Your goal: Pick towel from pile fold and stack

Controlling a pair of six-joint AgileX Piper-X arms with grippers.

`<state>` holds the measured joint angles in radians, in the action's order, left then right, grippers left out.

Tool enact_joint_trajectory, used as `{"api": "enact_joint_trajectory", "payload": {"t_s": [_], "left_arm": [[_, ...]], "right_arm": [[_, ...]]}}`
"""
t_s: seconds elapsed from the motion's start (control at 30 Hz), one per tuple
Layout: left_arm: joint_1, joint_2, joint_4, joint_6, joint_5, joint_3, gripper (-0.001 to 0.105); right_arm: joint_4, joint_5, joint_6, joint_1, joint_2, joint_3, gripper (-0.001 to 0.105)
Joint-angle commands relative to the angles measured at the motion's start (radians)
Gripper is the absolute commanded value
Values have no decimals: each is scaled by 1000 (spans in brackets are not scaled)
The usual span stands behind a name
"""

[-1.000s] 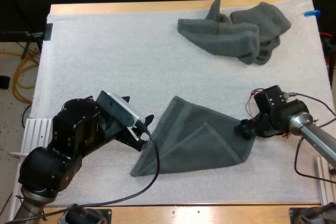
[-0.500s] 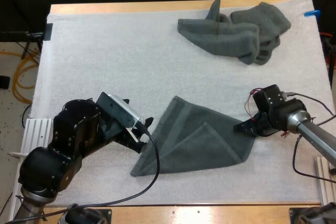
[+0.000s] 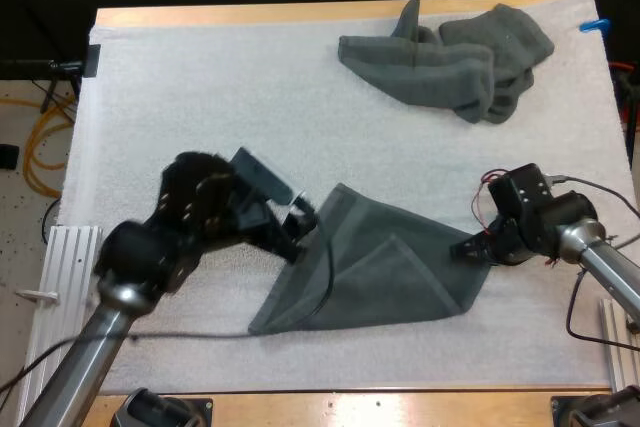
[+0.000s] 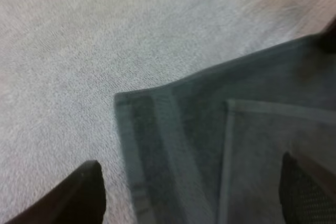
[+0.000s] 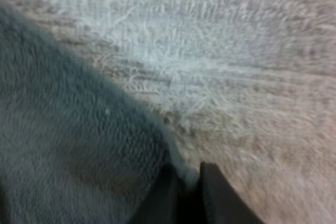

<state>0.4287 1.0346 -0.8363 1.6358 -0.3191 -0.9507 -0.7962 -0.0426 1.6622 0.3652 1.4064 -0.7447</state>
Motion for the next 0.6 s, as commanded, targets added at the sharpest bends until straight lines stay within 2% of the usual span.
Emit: {"api": "enact_joint_trajectory", "payload": {"t_s": [0.0,0.2,0.27,0.33,0.47,0.57], "left_arm": [[2,46,44,-6,-13,-5,66],[36,271,65,-22,-21,-69,66],[63,345,67,-37,31,-104,66],[99,425,83,-51,125,-146,66],[148,543,115,-72,229,-213,66],[180,636,132,-74,346,-268,66]], "right_arm": [[-37,25,11,2,-27,2,0],[-57,43,20,2,-48,2,0],[-57,43,20,2,-48,2,0],[-57,43,20,2,-48,2,0],[-57,43,20,2,-48,2,0],[-57,43,20,2,-48,2,0]]}}
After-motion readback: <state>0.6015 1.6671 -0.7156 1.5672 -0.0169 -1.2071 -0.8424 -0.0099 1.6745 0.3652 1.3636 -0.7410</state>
